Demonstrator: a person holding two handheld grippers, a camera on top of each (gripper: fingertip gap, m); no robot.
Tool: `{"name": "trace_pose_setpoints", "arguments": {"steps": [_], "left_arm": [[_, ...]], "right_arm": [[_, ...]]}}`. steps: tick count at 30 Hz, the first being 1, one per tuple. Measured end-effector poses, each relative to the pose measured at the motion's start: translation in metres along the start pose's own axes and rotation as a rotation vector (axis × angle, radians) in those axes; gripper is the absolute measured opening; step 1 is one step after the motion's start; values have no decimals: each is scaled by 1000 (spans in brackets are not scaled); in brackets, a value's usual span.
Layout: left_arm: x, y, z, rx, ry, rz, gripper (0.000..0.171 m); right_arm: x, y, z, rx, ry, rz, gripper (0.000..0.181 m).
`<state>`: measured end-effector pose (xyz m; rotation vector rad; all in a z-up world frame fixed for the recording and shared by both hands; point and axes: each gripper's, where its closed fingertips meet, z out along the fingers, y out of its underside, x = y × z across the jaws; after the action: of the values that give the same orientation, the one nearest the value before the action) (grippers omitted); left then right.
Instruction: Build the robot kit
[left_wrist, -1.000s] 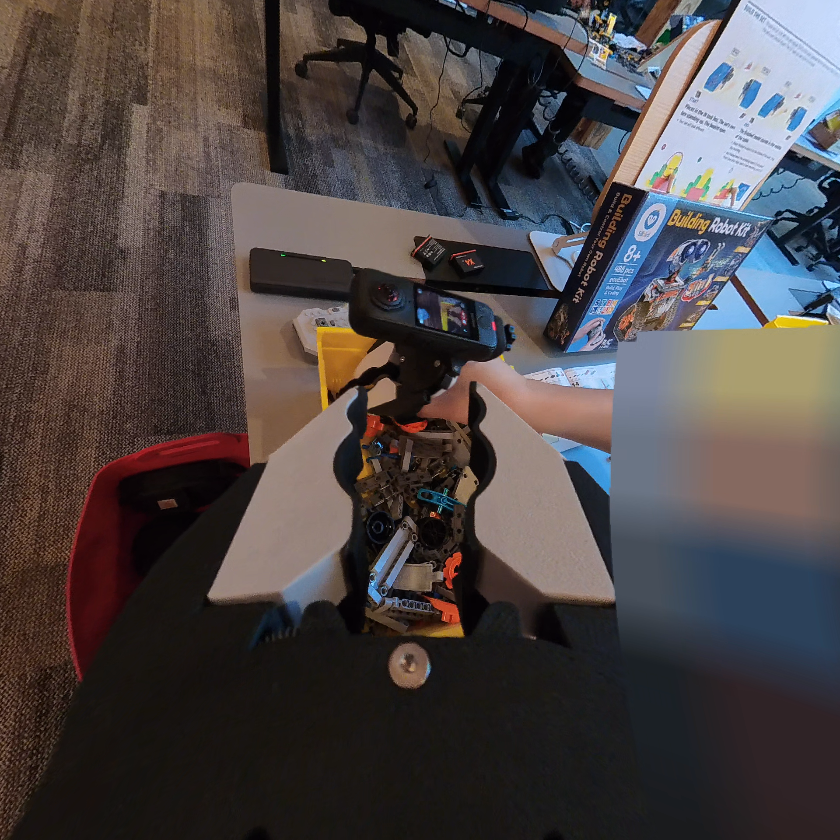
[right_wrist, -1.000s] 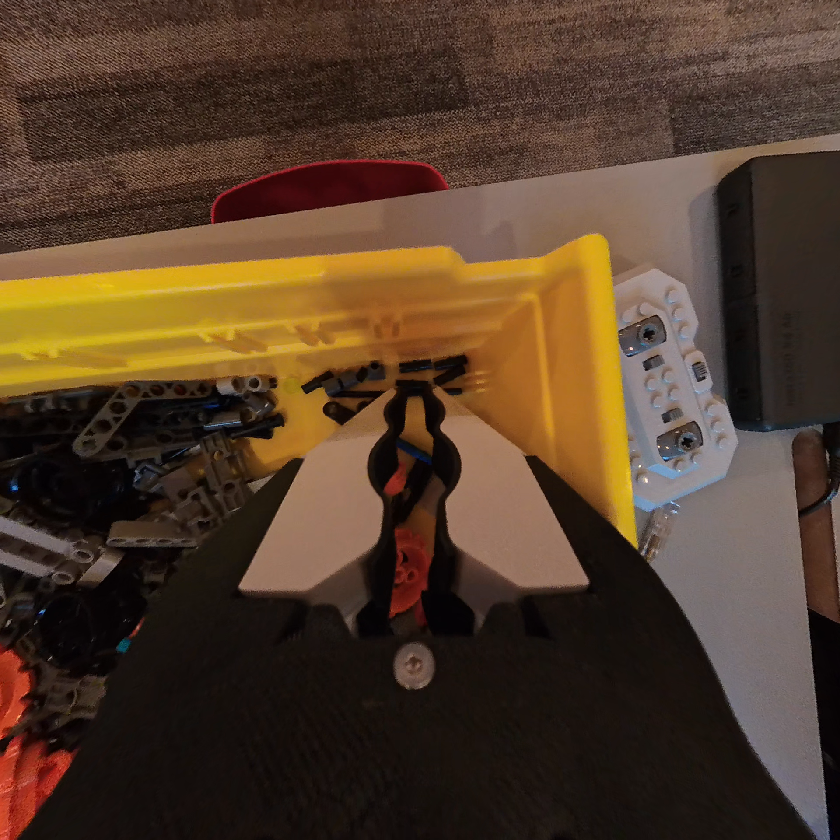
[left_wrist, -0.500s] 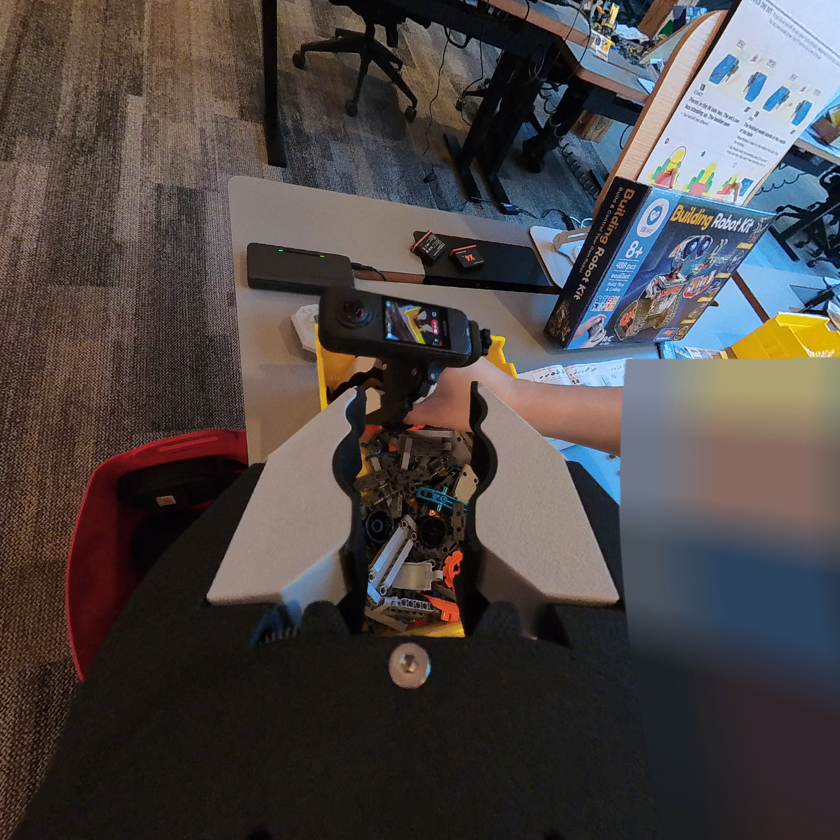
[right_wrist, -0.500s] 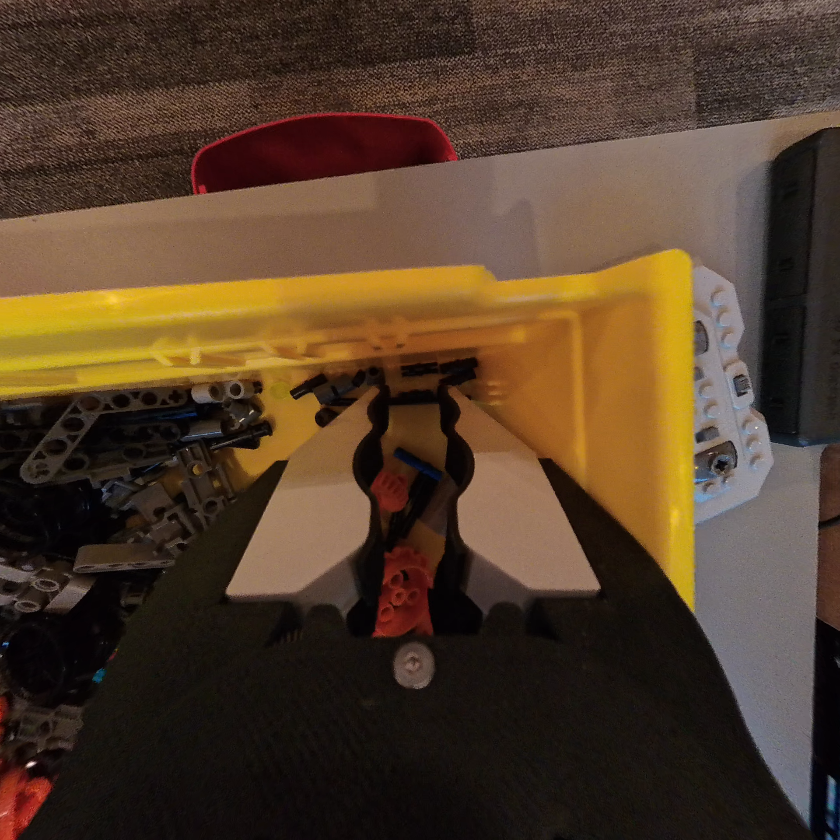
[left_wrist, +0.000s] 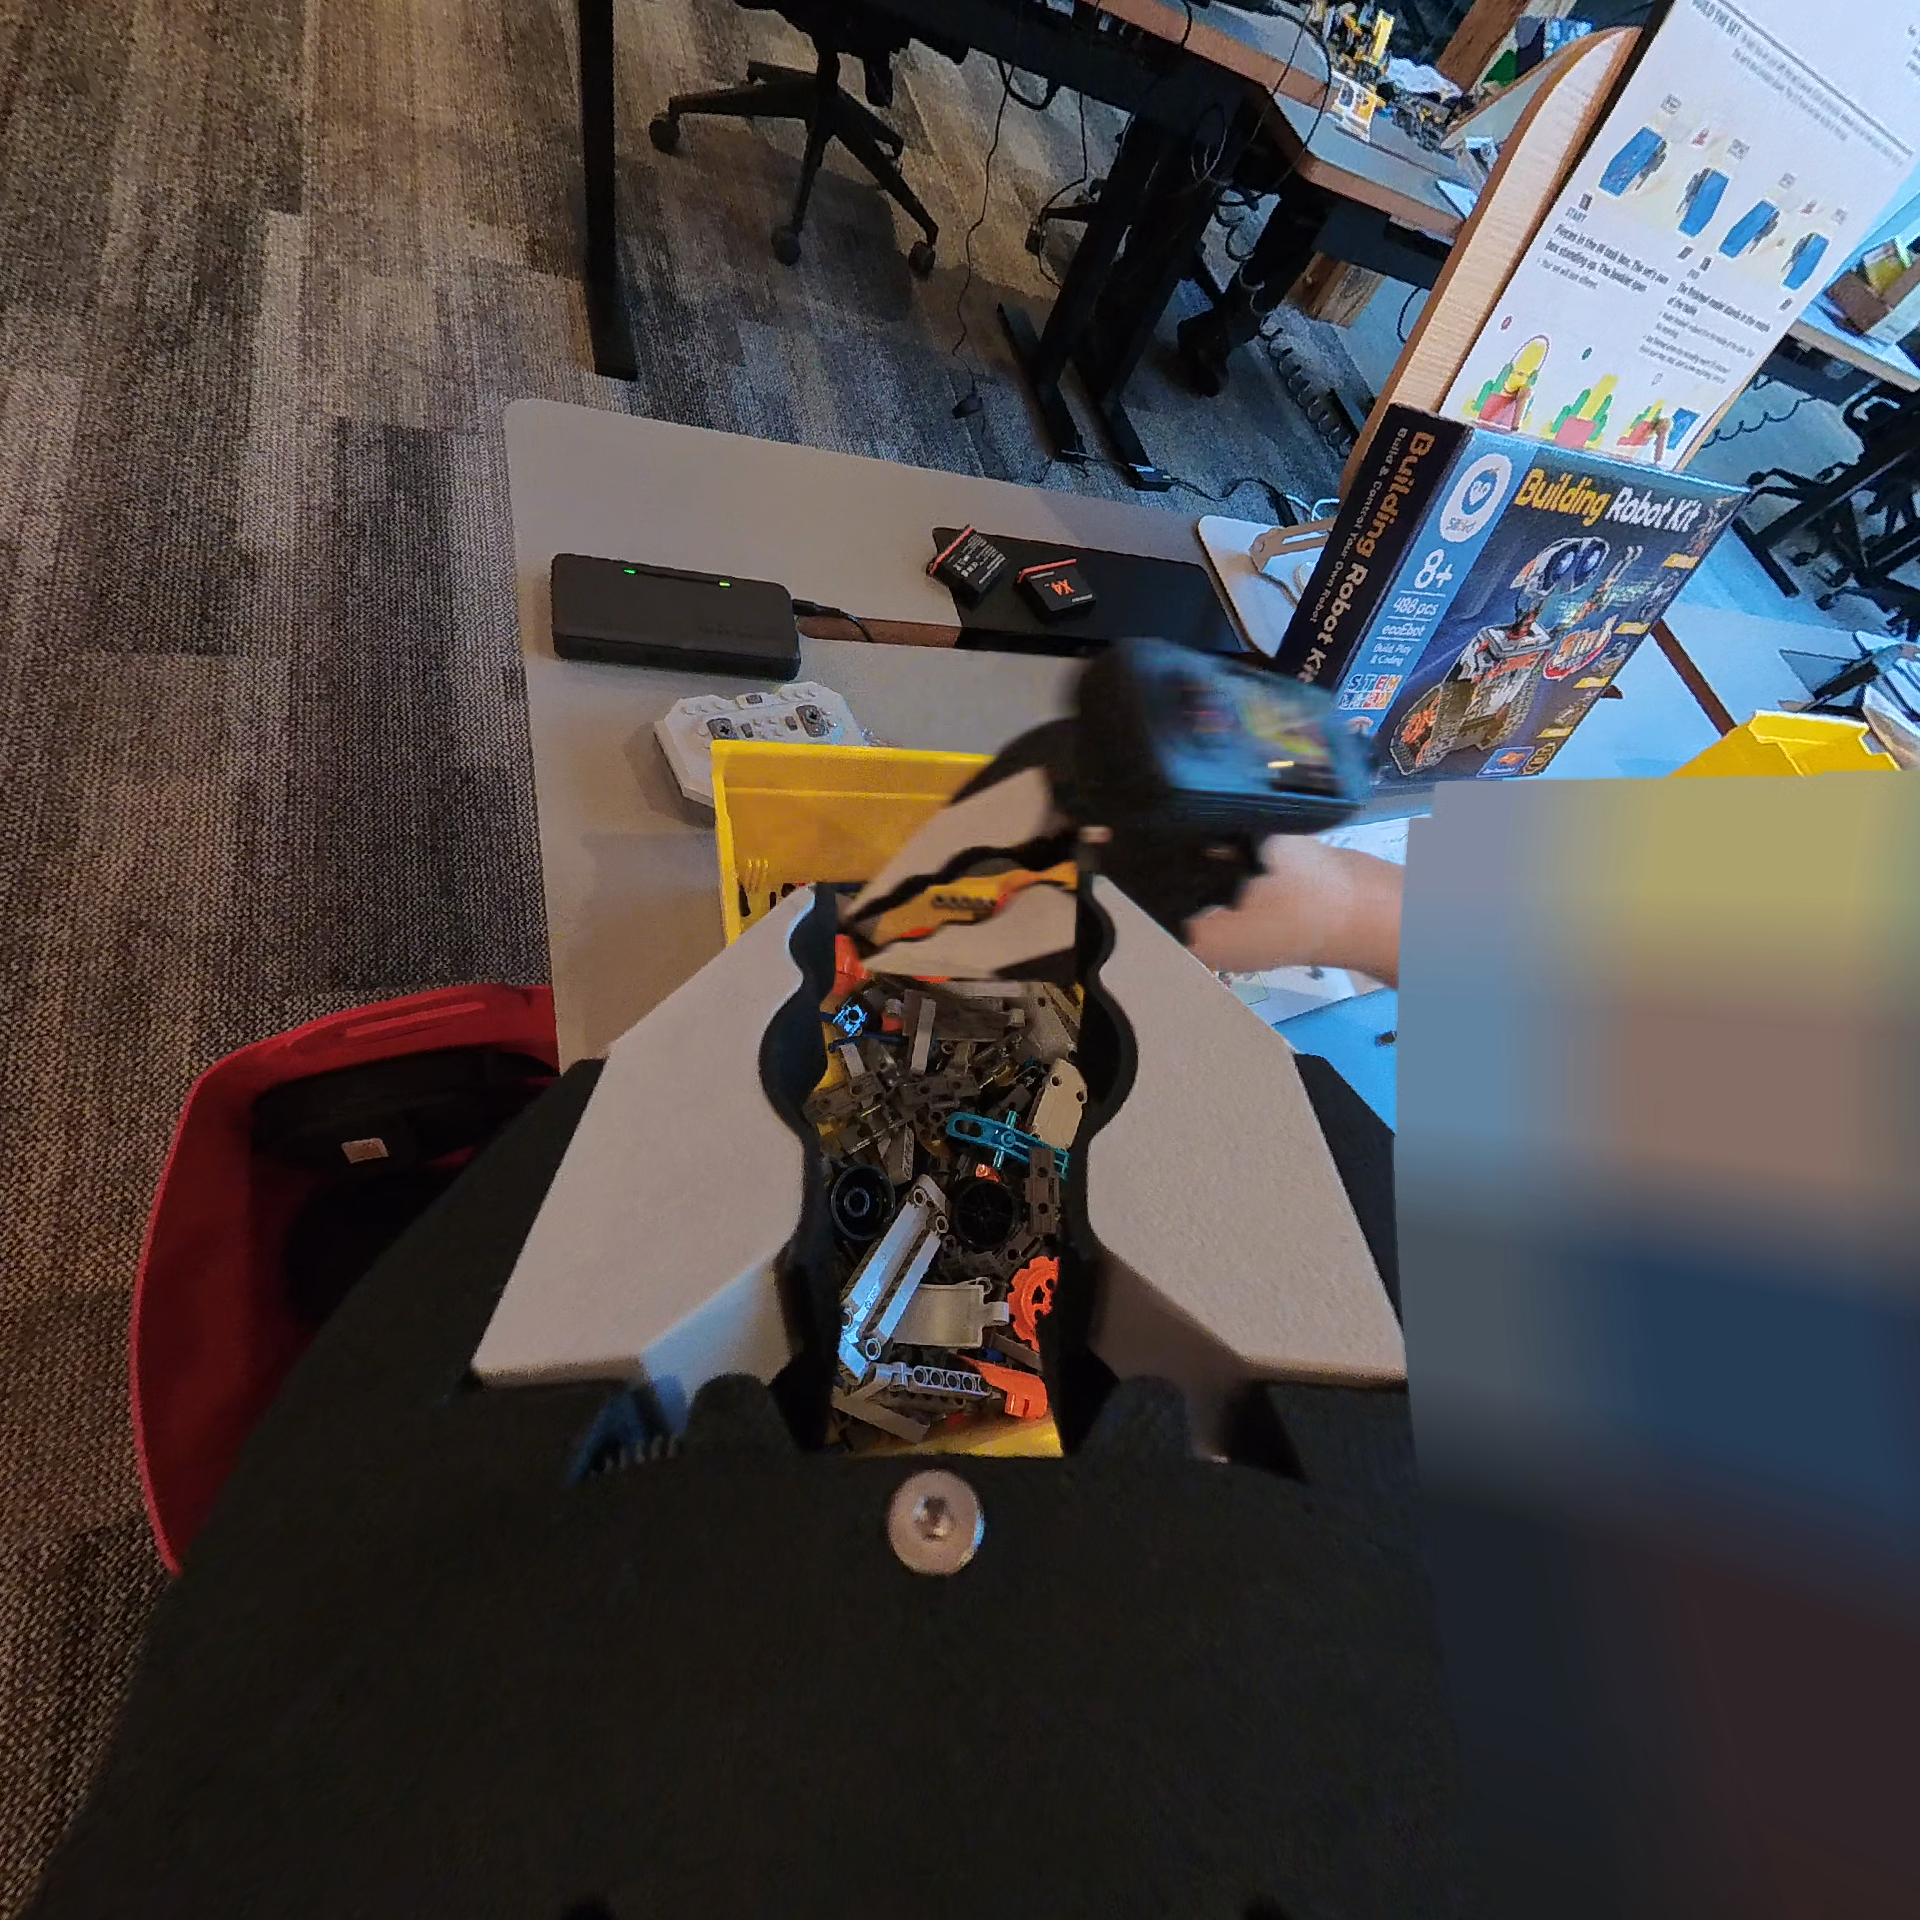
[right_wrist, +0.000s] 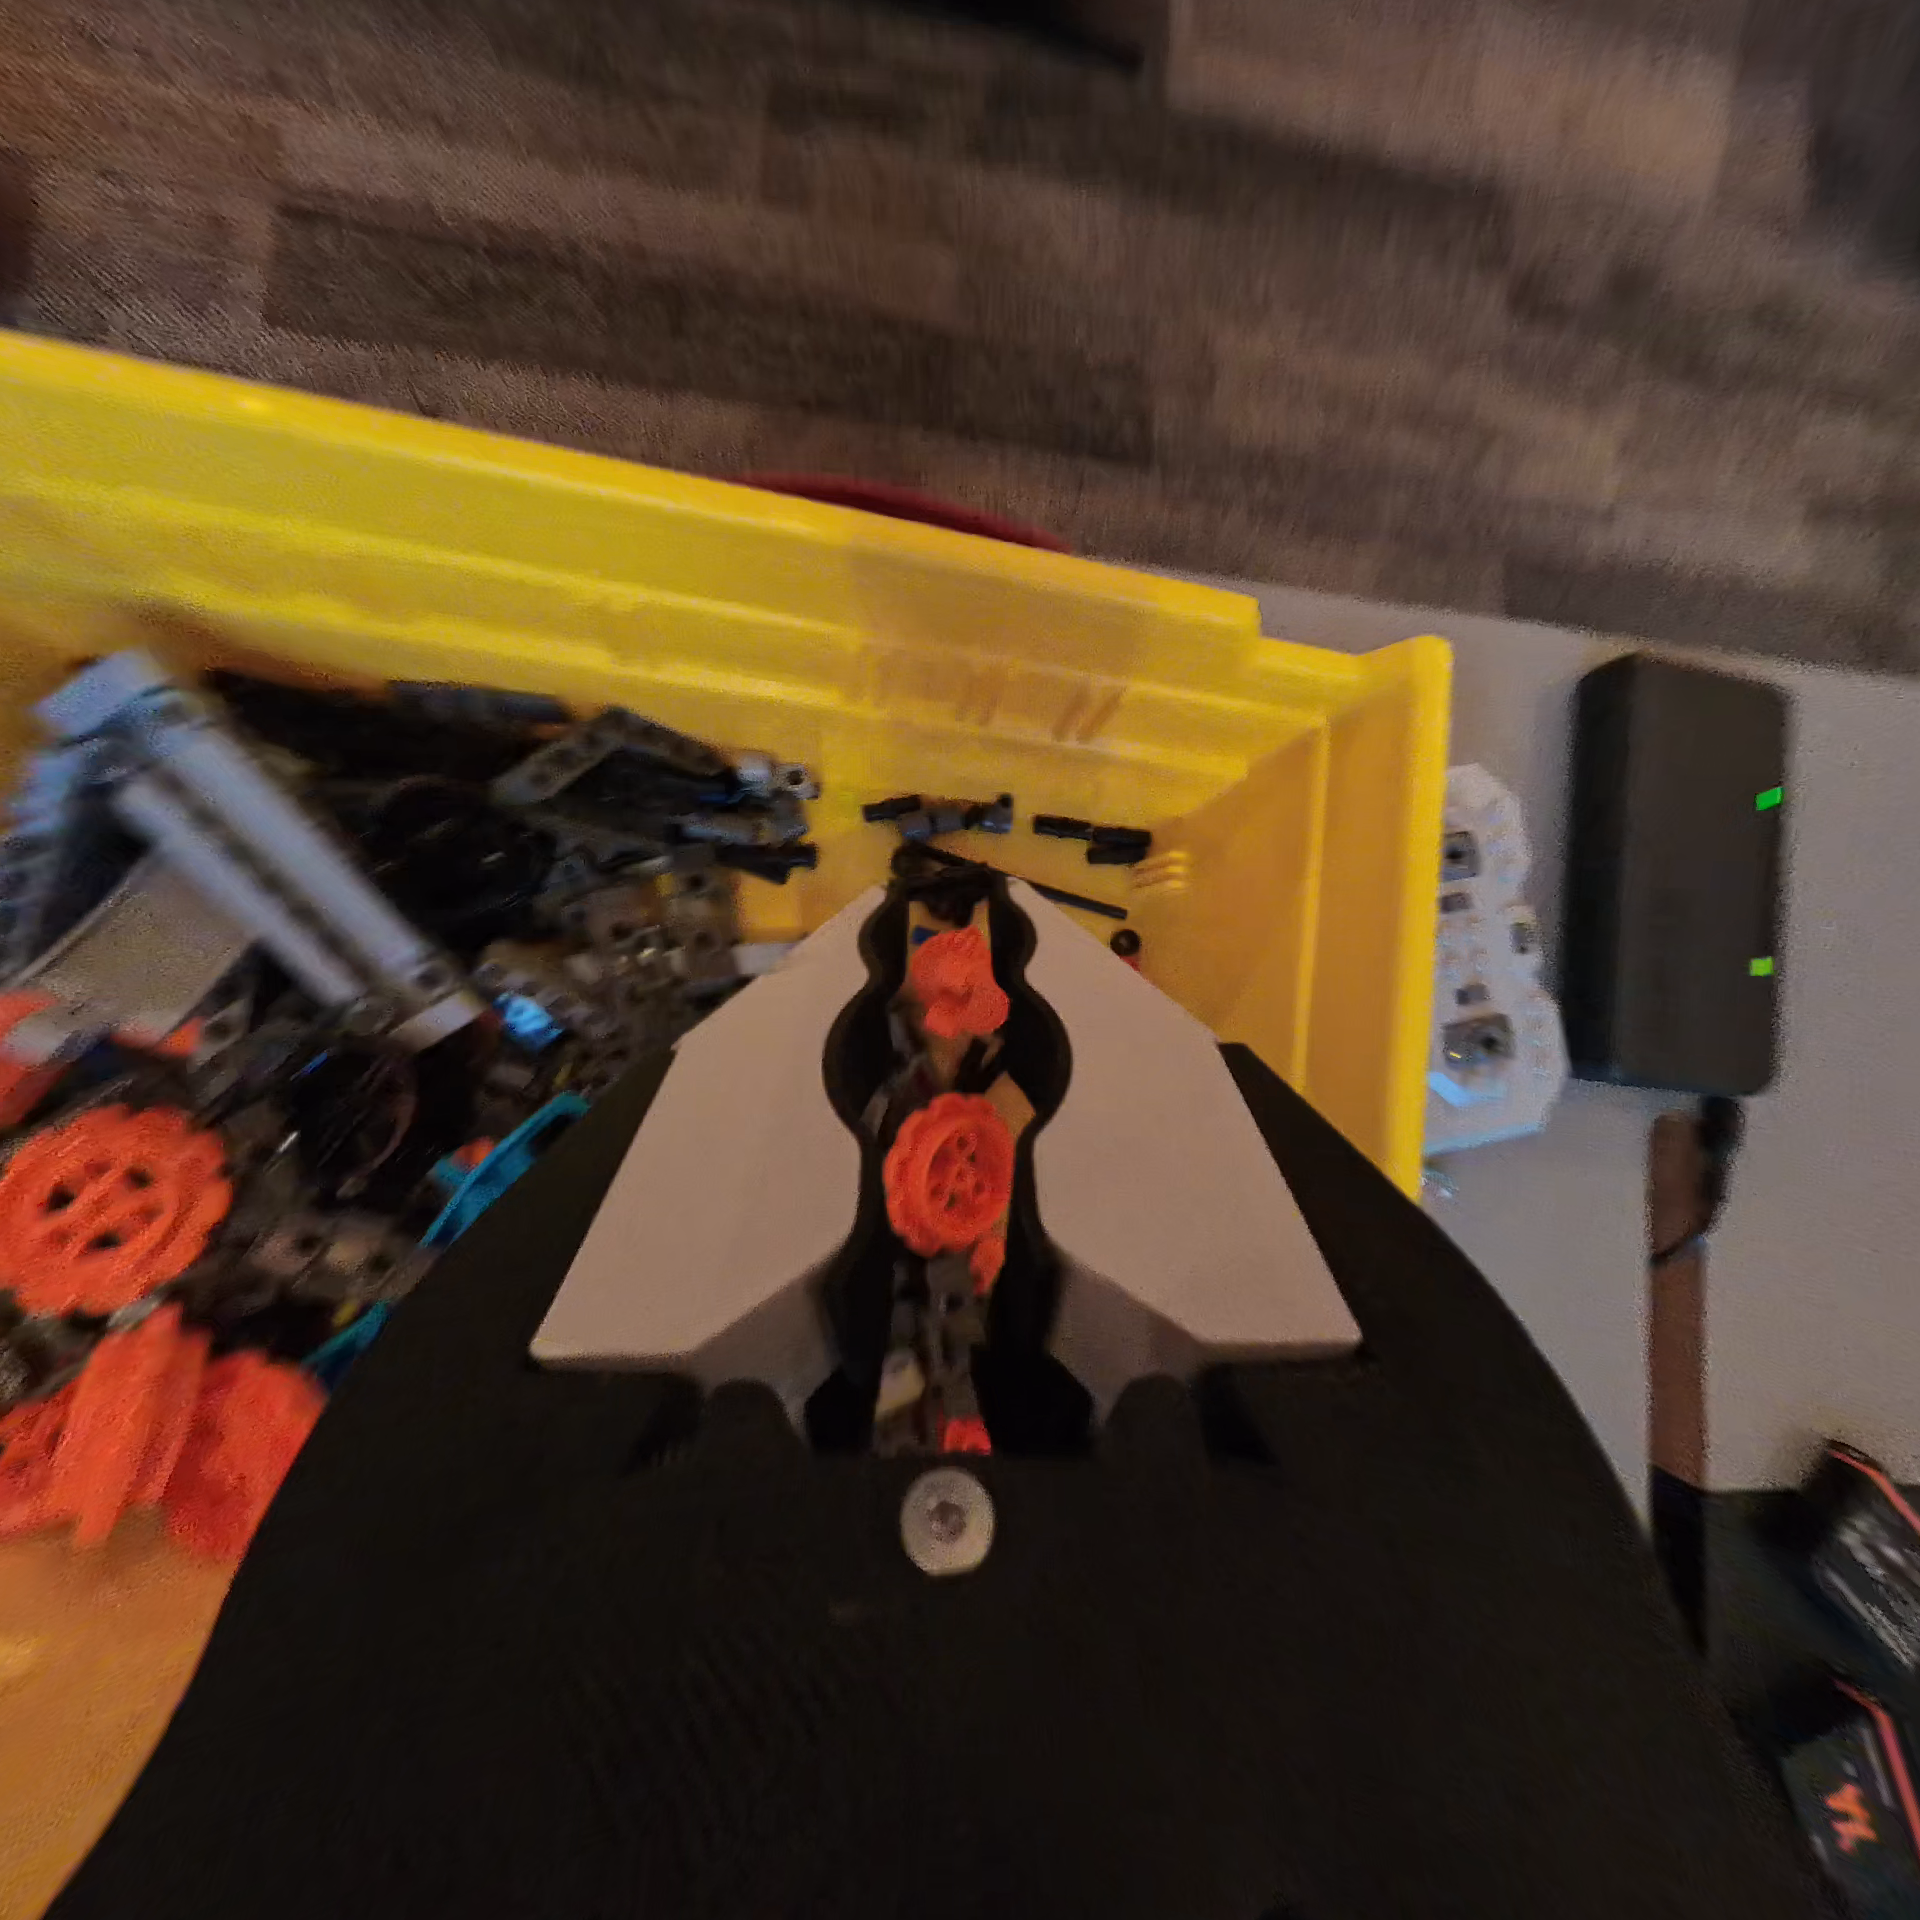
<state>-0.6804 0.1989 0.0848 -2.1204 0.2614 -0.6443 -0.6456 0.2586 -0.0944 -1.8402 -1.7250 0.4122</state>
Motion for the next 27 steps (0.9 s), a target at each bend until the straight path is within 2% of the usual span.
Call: {"name": "trace_pose_setpoints", "arguments": {"steps": [3, 6, 8, 10, 12, 15, 18, 21, 27], "left_arm": [[-1, -1, -2, 8, 4, -6, 43], [1, -1, -3, 12, 9, -4, 43], [2, -2, -3, 14, 11, 0, 43], [3, -1, -2, 13, 15, 2, 43], [4, -2, -2, 13, 18, 6, 43], [8, -6, 2, 25, 18, 6, 43], [15, -4, 11, -10, 15, 36, 42], [17, 2, 17, -52, 6, 56, 42], [10, 0, 13, -33, -14, 30, 41]], "right_arm": [[-21, 4, -69, 167, 17, -32, 13], [-43, 47, -144, 201, 58, -1, 13], [-56, 94, -194, 176, 136, -15, 14], [-59, 160, -235, 78, 262, 9, 14], [-75, 232, -262, -35, 286, 66, 14], [-104, 336, -283, -282, 301, 214, 14], [-132, 394, -284, -439, 282, 242, 13], [-133, 410, -276, -430, 258, 287, 13], [-103, 406, -260, -442, 209, 210, 14]]}}
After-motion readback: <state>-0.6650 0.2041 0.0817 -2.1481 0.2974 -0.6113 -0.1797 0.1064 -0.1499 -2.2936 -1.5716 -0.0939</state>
